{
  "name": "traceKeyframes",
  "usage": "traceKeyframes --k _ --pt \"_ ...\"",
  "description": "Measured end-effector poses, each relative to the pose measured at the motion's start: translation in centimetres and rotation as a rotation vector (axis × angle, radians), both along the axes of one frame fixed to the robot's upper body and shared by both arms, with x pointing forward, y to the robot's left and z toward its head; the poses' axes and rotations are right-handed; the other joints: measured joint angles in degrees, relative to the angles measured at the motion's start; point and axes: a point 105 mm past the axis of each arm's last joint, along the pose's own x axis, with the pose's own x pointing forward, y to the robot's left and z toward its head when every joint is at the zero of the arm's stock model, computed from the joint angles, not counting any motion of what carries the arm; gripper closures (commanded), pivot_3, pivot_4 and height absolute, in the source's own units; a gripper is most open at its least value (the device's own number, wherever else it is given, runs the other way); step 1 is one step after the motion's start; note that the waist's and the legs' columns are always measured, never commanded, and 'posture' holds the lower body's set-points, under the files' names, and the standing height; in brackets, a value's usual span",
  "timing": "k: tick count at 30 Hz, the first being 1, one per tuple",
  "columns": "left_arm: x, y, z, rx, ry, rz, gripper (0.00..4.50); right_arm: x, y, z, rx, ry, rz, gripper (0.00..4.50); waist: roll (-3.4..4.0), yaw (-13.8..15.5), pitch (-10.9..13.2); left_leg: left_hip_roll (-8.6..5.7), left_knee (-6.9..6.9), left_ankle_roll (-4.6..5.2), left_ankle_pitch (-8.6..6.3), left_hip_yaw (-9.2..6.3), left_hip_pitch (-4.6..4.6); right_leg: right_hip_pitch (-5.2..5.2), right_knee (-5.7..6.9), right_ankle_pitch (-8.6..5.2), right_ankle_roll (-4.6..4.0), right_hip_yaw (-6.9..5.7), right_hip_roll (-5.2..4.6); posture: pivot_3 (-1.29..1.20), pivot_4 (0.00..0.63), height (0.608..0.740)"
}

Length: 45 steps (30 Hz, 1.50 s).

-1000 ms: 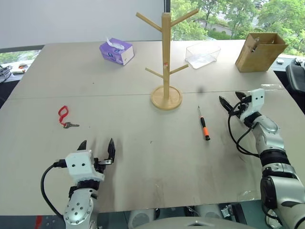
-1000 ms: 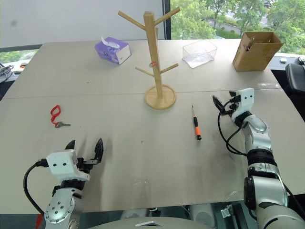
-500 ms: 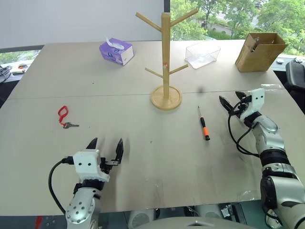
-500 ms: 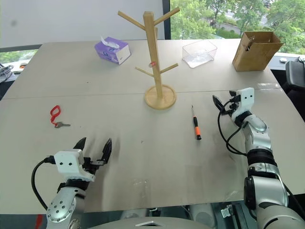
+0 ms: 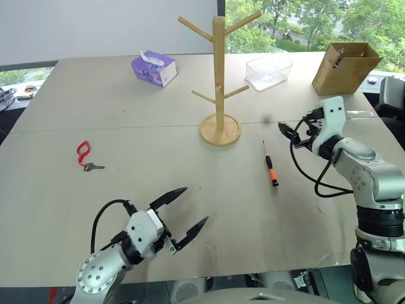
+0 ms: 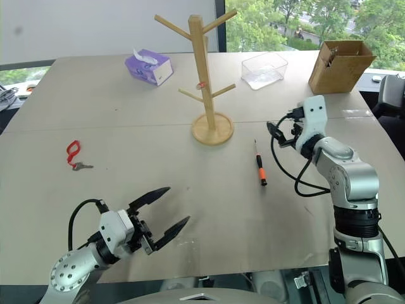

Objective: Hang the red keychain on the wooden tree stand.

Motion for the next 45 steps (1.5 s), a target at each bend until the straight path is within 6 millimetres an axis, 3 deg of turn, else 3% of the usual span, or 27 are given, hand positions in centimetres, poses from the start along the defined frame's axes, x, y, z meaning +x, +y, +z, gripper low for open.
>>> traceKeyframes --k 5,9,15,24,32,40,42,45 --pt "0.8 -0.2 -0.6 -0.024 0.02 -0.081 0.12 -2.9 1.2 -0.5 -0.135 0.148 0.006 0.0 0.0 0.0 0.0 -0.03 0.03 0.01 0.0 -0.13 -0.1 0.0 -0.05 0.0 0.0 -0.15 -0.06 0.0 0.15 0.74" --pt "1.1 -0.5 -0.6 -0.037 0.024 -0.132 0.12 -4.1 2.3 -1.1 -0.156 0.167 0.04 0.0 -0.01 -0.2 0.0 -0.02 0.02 0.01 0.0 -0.16 -0.12 0.0 -0.05 0.0 0.02 -0.19 0.02 0.0 0.15 0.74" --pt "1.6 -0.5 -0.8 -0.038 0.031 -0.169 0.12 -5.3 3.0 -4.1 -0.136 0.256 0.042 0.0 0.0 -0.2 0.0 -0.04 0.04 0.02 0.0 -0.18 -0.15 0.01 -0.05 0.1 0.21 -0.21 0.06 0.0 0.15 0.74" --pt "1.5 -1.1 -0.9 -0.049 0.054 -0.179 0.12 -5.2 4.5 -7.0 -0.094 0.357 0.011 0.0 -0.02 -0.2 0.0 -0.03 0.04 0.02 0.0 -0.21 -0.17 0.01 -0.08 0.1 0.23 -0.23 0.09 0.0 0.15 0.74" --pt "0.7 -1.7 -0.6 -0.049 0.055 -0.169 0.12 -4.5 4.8 -7.5 -0.11 0.315 0.0 0.0 -0.12 -0.3 -0.1 0.0 0.05 0.01 0.0 -0.23 -0.04 0.09 -0.06 -0.05 0.14 -0.24 0.09 0.0 0.15 0.74" --pt "1.1 -1.7 -0.4 -0.049 0.047 -0.158 0.0 -3.9 4.1 -7.8 -0.127 0.29 -0.033 3.79 -0.18 -0.4 -0.2 0.02 0.04 0.01 0.0 -0.24 -0.03 0.09 -0.05 -0.02 0.07 -0.23 0.1 0.0 0.15 0.74" --pt "1.2 -1.7 -0.3 -0.049 0.042 -0.158 0.0 -3.9 4.3 -7.7 -0.126 0.287 -0.026 4.41 -0.18 -0.4 -0.2 0.02 0.03 0.01 0.0 -0.24 -0.03 0.09 -0.06 -0.01 0.07 -0.23 0.11 0.0 0.15 0.74" --pt "1.3 -1.6 -0.4 -0.047 0.046 -0.154 0.0 -3.9 4.2 -7.7 -0.127 0.286 -0.027 4.41 -0.18 -0.4 -0.2 0.02 0.03 0.01 0.0 -0.23 -0.03 0.09 -0.06 -0.02 0.07 -0.23 0.1 0.0 0.15 0.74"
